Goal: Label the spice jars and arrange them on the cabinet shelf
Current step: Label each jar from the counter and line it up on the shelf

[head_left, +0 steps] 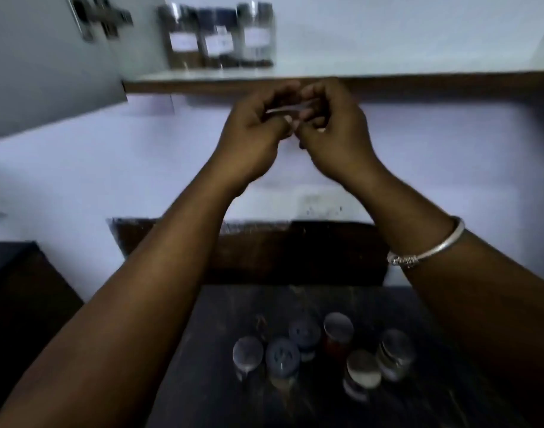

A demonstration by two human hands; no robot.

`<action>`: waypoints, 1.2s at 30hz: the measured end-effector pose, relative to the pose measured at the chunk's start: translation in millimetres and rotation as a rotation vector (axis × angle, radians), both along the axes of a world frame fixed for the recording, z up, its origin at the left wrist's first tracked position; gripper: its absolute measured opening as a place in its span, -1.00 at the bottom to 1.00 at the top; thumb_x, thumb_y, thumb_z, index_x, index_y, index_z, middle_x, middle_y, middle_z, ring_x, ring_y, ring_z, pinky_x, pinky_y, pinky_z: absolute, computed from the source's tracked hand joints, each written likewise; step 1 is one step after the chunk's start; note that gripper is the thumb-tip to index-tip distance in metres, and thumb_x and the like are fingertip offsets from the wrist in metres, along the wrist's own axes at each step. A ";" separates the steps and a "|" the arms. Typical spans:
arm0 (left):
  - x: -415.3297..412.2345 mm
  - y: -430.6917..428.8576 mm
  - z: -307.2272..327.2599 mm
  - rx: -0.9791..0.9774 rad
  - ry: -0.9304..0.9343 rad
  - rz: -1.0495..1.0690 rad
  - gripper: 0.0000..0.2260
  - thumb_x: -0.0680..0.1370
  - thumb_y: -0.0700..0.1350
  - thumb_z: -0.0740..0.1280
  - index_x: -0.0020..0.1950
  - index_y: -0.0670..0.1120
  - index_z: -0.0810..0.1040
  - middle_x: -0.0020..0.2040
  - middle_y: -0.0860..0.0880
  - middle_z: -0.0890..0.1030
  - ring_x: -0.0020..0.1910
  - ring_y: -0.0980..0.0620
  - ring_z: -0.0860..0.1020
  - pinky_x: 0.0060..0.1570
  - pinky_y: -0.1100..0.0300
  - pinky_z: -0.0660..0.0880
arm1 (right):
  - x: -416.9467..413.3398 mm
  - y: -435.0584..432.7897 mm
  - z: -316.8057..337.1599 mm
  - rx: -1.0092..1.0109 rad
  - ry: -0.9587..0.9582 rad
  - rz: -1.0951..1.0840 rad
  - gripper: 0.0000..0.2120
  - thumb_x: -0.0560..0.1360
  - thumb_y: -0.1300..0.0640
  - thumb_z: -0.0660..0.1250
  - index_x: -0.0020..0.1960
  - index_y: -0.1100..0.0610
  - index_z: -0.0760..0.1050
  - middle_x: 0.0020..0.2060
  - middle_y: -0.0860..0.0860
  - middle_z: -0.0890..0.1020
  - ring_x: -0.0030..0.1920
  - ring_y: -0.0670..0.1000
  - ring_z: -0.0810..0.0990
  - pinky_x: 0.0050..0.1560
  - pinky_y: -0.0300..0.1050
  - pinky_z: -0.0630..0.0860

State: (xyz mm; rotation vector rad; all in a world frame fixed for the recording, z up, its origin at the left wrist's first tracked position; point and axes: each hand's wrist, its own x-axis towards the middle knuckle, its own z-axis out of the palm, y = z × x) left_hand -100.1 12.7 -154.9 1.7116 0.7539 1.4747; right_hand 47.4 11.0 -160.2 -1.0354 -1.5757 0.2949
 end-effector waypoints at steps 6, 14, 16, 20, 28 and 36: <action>-16.4 -48.5 -202.2 -0.181 0.436 0.082 -0.50 0.44 -0.41 0.24 0.38 -0.26 0.54 0.30 -0.23 0.63 0.32 -0.18 0.60 0.38 -0.12 0.49 | -7.8 -36.5 -196.6 -0.394 -0.158 0.026 -0.72 0.44 0.32 0.46 0.12 0.27 0.51 -0.19 0.13 0.58 -0.20 0.08 0.57 -0.04 0.06 0.59; -37.2 -63.1 -399.2 -0.376 1.225 0.087 -0.41 0.55 -0.02 0.39 0.56 -0.02 0.33 0.55 -0.11 0.41 0.54 -0.17 0.35 0.50 -0.05 0.32 | -22.6 -60.2 -384.8 -0.829 -0.950 0.116 -0.32 0.48 -0.10 0.42 0.51 0.11 0.31 0.48 0.18 0.38 0.50 0.27 0.34 0.50 0.18 0.29; -38.1 -65.0 -428.5 -0.421 1.411 0.072 -0.22 0.52 0.09 0.38 0.66 -0.02 0.11 0.66 -0.08 0.19 0.66 -0.28 0.01 0.58 -0.22 0.03 | -23.9 -66.6 -416.5 -0.869 -1.160 0.159 -0.04 0.43 -0.26 0.41 0.65 0.04 0.03 0.64 0.14 0.09 0.64 0.32 0.01 0.57 0.34 0.07; -33.4 -62.0 -453.0 -0.383 1.451 0.117 -0.10 0.51 0.20 0.37 0.68 -0.08 -0.04 0.70 -0.07 0.04 0.63 -0.30 -0.28 0.55 -0.26 -0.24 | -25.1 -56.1 -433.7 -0.715 -1.204 0.132 -0.06 0.43 -0.18 0.45 0.64 0.03 0.06 0.60 0.13 0.24 0.61 0.26 0.11 0.55 0.33 0.08; -36.2 -78.2 -378.9 -0.550 0.558 0.043 -0.45 0.48 -0.08 0.38 0.45 0.13 0.38 0.37 0.11 0.52 0.36 0.19 0.49 0.39 0.03 0.47 | 2.3 -54.5 -353.6 -0.740 -0.701 0.211 -0.17 0.24 -0.21 0.58 0.40 -0.01 0.35 0.30 -0.02 0.48 0.31 0.04 0.46 0.30 -0.02 0.42; -6.8 -77.4 -185.6 -0.469 -0.103 -0.001 -0.61 0.49 0.17 0.36 0.26 0.04 0.54 0.18 -0.14 0.63 0.10 -0.10 0.66 0.04 0.03 0.60 | 17.1 -73.8 -165.2 -0.544 0.003 0.301 -0.31 0.19 -0.28 0.55 0.23 -0.05 0.51 0.17 0.00 0.57 0.12 -0.07 0.62 0.03 -0.15 0.62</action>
